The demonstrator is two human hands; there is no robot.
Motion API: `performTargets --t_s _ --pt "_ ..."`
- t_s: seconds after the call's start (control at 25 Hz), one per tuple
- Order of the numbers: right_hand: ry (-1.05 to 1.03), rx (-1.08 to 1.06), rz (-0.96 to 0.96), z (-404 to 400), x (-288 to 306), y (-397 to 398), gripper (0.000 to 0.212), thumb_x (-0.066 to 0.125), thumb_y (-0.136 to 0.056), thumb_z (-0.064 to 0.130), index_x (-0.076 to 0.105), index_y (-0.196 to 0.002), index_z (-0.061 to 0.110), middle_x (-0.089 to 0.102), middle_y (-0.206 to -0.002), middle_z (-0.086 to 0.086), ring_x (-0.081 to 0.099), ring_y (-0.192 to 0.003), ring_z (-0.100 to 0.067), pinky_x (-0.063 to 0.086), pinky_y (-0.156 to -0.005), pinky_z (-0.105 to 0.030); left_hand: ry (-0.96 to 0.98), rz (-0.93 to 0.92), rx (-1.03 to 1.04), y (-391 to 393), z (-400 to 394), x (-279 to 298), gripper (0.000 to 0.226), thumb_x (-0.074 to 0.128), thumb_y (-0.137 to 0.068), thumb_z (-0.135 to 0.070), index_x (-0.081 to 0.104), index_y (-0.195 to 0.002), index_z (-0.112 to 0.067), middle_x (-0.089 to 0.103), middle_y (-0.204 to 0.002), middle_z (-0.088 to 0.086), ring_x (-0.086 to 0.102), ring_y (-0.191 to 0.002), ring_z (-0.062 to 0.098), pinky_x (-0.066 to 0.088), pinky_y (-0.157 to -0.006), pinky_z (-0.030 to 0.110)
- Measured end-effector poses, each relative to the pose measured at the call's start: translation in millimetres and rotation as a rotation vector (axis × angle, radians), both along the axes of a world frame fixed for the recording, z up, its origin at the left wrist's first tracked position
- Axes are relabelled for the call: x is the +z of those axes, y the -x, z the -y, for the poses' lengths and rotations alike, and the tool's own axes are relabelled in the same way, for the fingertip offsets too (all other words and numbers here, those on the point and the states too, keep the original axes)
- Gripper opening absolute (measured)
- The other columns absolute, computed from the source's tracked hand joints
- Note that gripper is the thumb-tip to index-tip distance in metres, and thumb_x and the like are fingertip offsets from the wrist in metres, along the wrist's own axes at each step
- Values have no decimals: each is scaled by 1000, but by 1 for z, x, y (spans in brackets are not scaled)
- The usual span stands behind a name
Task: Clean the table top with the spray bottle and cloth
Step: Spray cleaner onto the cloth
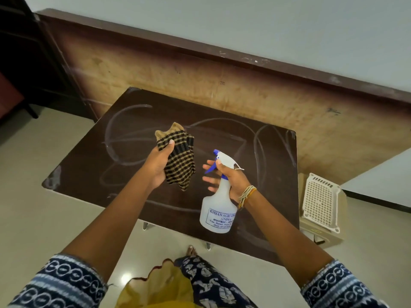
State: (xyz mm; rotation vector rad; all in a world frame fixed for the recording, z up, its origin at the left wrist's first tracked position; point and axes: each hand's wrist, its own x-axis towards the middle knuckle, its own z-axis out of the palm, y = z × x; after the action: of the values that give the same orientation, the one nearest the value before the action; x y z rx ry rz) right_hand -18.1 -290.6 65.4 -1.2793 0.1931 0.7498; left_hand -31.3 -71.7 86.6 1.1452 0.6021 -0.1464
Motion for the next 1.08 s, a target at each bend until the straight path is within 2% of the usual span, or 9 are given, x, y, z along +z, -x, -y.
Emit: performTargets --t_s 0.04,0.12,0.32,0.48,0.6,0.68,0.8,0.92,1.08 --pt "-8 -14 6 -7 -2 -10 26 51 -98 28 65 -116 16 68 -122 -6 65 -112 -28 54 -79 -40 12 -4 -13 -10 -7 -2 39 55 -97 -35 58 -130 -14 67 -121 11 65 -110 30 53 -88 47" --pt "15 -44 54 -25 -5 -27 27 53 -98 25 64 -119 12 67 -124 -8 61 -119 -26 54 -81 -38 51 -14 -7 -27 -21 -4 36 53 -98 -33 58 -128 -14 68 -120 12 64 -110 31 53 -88 47" --pt "125 11 150 -62 4 -61 30 55 -97 22 60 -126 14 68 -124 -4 64 -115 -24 56 -74 -32 119 -64 -32 -72 -43 3 22 50 -100 -34 60 -112 -20 68 -115 12 65 -106 30 52 -85 48" --pt "125 -9 199 -88 12 -72 27 61 -94 12 62 -118 25 69 -122 -1 64 -114 -22 57 -75 -36 128 -30 -125 -104 -72 4 40 49 -99 -40 57 -129 -15 66 -124 13 64 -110 30 53 -86 47" --pt "127 -48 243 -107 13 -70 33 59 -94 10 61 -124 23 69 -124 2 64 -115 -15 54 -78 -33 132 -25 -184 -119 -89 7 40 50 -99 -39 55 -130 -15 65 -123 13 64 -111 31 52 -91 50" --pt "110 -81 240 -118 12 -66 34 58 -95 12 60 -127 20 69 -122 1 66 -112 -14 52 -79 -30 146 -20 -236 -124 -100 8 40 50 -98 -40 56 -128 -15 66 -122 14 64 -110 31 52 -92 50" --pt "73 -170 188 -140 15 -58 26 52 -98 26 64 -120 18 73 -110 -2 69 -104 -17 50 -77 -31 156 -17 -317 -131 -115 5 46 51 -97 -44 55 -131 -14 66 -124 15 65 -111 32 52 -94 51" --pt "77 -223 140 -161 16 -56 37 42 -99 41 65 -117 17 73 -105 -3 69 -102 -17 53 -74 -32 175 -7 -357 -139 -128 5 47 51 -97 -44 54 -132 -14 65 -125 16 65 -111 34 50 -96 54" --pt "100 -279 168 -177 20 -54 48 42 -99 41 52 -134 10 70 -115 -7 69 -104 -16 58 -67 -34 190 -10 -409 -140 -136 8 44 50 -97 -43 54 -131 -15 65 -125 16 64 -112 35 49 -98 55"
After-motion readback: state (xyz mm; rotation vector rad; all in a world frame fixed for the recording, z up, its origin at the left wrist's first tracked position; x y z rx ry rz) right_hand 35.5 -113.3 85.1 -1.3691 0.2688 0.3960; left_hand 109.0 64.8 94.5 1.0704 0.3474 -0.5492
